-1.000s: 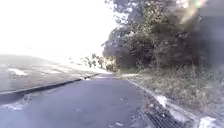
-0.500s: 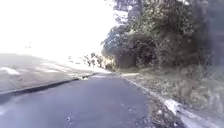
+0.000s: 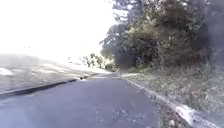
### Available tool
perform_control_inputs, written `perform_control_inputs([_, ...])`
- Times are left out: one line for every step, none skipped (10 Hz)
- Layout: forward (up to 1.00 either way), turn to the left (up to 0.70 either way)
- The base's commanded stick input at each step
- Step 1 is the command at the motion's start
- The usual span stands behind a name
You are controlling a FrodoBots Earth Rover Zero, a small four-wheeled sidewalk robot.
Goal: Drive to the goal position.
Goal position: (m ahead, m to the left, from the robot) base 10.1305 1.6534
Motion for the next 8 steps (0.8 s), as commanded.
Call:
perform_control_inputs([0.7,0.0])
perform_control_inputs([0.7,0.0])
perform_control_inputs([0.7,0.0])
perform_control_inputs([0.7,0.0])
perform_control_inputs([0.7,0.0])
perform_control_inputs([0.7,0.0])
perform_control_inputs([0.7,0.0])
perform_control_inputs([0.64,0.0])
